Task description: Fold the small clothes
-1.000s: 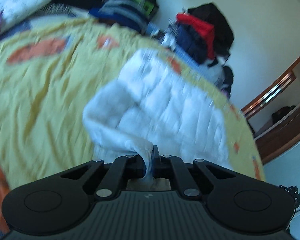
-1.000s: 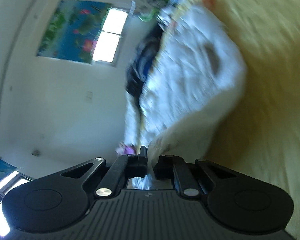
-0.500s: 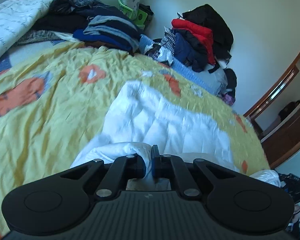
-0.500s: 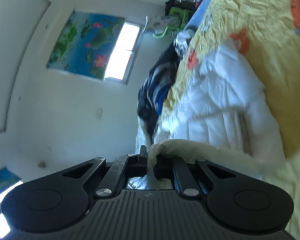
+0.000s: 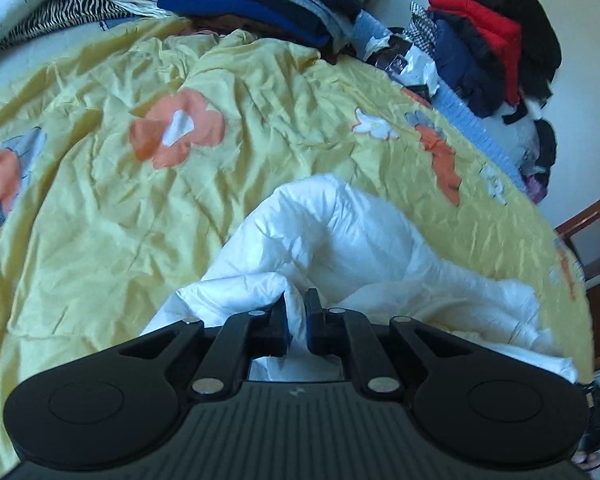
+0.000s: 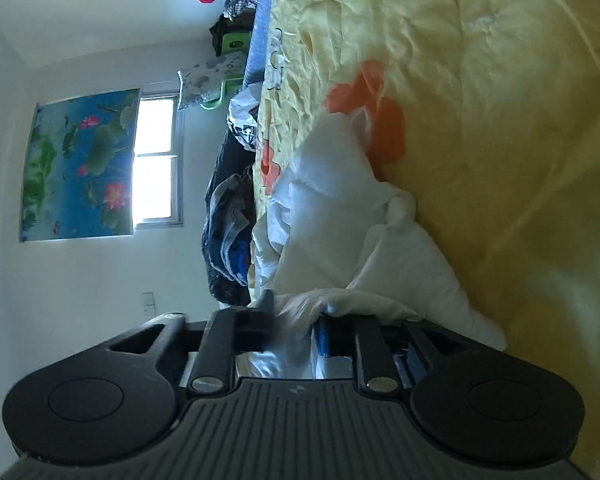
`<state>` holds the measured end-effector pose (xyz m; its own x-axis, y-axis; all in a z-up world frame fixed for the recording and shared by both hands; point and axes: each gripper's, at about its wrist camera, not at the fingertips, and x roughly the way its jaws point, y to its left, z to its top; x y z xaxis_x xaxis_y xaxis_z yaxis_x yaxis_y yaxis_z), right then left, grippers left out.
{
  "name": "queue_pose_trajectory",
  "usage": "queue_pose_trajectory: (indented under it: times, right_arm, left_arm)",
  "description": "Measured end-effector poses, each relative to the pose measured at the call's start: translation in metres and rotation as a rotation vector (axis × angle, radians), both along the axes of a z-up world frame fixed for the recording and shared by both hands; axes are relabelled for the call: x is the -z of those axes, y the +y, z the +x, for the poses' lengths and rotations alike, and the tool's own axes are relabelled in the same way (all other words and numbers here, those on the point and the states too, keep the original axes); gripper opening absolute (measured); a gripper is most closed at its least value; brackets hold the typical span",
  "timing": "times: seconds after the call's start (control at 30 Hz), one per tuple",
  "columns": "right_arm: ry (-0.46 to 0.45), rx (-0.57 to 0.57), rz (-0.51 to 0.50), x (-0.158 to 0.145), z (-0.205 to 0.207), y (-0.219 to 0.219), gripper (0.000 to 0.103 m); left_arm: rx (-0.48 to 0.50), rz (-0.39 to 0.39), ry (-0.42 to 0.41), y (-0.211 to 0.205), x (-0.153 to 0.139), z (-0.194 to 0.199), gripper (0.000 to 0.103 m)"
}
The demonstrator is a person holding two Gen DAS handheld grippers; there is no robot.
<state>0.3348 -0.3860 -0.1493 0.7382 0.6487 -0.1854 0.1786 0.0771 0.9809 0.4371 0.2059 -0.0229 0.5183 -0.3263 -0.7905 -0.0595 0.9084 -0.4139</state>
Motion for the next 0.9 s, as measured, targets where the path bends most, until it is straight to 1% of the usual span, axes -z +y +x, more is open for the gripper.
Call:
queue_pose_trajectory:
  times: [0.07,0.13,0.17,0.2,0.23,0.27,0.3,0.33,0.37,0.4,0.43,0.47,0.5,0.53,0.57,0.6,0.63,0.67,0.73,0.77,0.83,0.87,0.9]
  right_arm:
    - [-0.030,0.017,-0.009,-0.006,0.000,-0.006,0.044]
    - [-0.071,0.050,0.004,-0.016,-0.004,-0.014,0.067]
    - [-0.101,0.087,-0.005,-0.024,-0.007,-0.019,0.074]
    - [-0.134,0.121,-0.014,-0.031,-0.012,-0.023,0.083]
    - [-0.170,0.155,-0.023,-0.038,-0.018,-0.025,0.086]
    - [-0.200,0.173,-0.038,-0.047,-0.024,-0.025,0.085]
    - [-0.231,0.176,-0.058,-0.053,-0.027,-0.025,0.085]
    - [-0.278,0.155,-0.096,-0.063,-0.030,-0.021,0.085]
    - [-0.314,0.113,-0.162,-0.074,-0.034,-0.011,0.085]
    - [-0.344,0.053,-0.246,-0.086,-0.036,0.004,0.085]
    - [-0.370,-0.007,-0.317,-0.094,-0.035,0.017,0.085]
    - [-0.390,-0.067,-0.393,-0.102,-0.031,0.032,0.085]
    - [-0.393,-0.119,-0.467,-0.105,-0.027,0.049,0.084]
    - [-0.381,-0.143,-0.509,-0.106,-0.020,0.059,0.083]
    - [-0.364,-0.151,-0.525,-0.103,-0.013,0.066,0.082]
    - [-0.341,-0.153,-0.525,-0.097,-0.005,0.070,0.082]
    - [-0.319,-0.152,-0.531,-0.096,0.000,0.072,0.079]
    - [-0.298,-0.143,-0.551,-0.094,0.005,0.073,0.078]
    - [-0.294,-0.124,-0.604,-0.094,0.004,0.076,0.078]
    - [-0.307,-0.115,-0.654,-0.098,0.001,0.078,0.078]
    - [-0.347,-0.087,-0.782,-0.109,-0.005,0.089,0.078]
    - [-0.367,-0.082,-0.837,-0.112,-0.008,0.094,0.078]
    - [-0.376,-0.094,-0.885,-0.114,-0.006,0.100,0.079]
  left_arm:
    - [-0.009,-0.033,-0.010,0.009,-0.008,0.003,0.009]
    - [0.001,-0.049,-0.039,0.014,-0.023,0.003,0.012]
    - [0.014,-0.049,-0.062,0.015,-0.032,0.001,0.013]
    - [0.027,-0.052,-0.091,0.015,-0.042,-0.004,0.015]
    - [0.039,-0.056,-0.119,0.015,-0.050,-0.008,0.018]
    - [0.056,-0.068,-0.146,0.017,-0.057,-0.015,0.021]
    - [0.069,-0.082,-0.160,0.017,-0.062,-0.019,0.032]
    - [0.076,-0.095,-0.177,0.018,-0.066,-0.022,0.054]
    - [0.066,-0.102,-0.192,0.020,-0.071,-0.026,0.068]
    - [0.045,-0.109,-0.196,0.023,-0.074,-0.026,0.091]
    - [0.017,-0.126,-0.189,0.027,-0.075,-0.026,0.096]
    - [-0.001,-0.162,-0.175,0.031,-0.075,-0.023,0.096]
    - [-0.017,-0.175,-0.169,0.034,-0.074,-0.020,0.096]
    - [-0.046,-0.159,-0.177,0.034,-0.076,-0.019,0.095]
    - [-0.070,-0.116,-0.203,0.032,-0.078,-0.022,0.095]
    - [-0.072,-0.058,-0.233,0.025,-0.081,-0.027,0.095]
    - [-0.055,0.030,-0.275,0.011,-0.083,-0.035,0.095]
    - [-0.024,0.138,-0.327,-0.005,-0.083,-0.045,0.095]
    - [0.044,0.365,-0.458,-0.043,-0.079,-0.070,0.095]
    - [0.091,0.465,-0.522,-0.062,-0.072,-0.084,0.095]
    - [0.187,0.644,-0.602,-0.095,-0.048,-0.100,0.095]
    - [0.216,0.713,-0.621,-0.106,-0.035,-0.103,0.095]
    - [0.237,0.763,-0.614,-0.115,-0.022,-0.101,0.095]
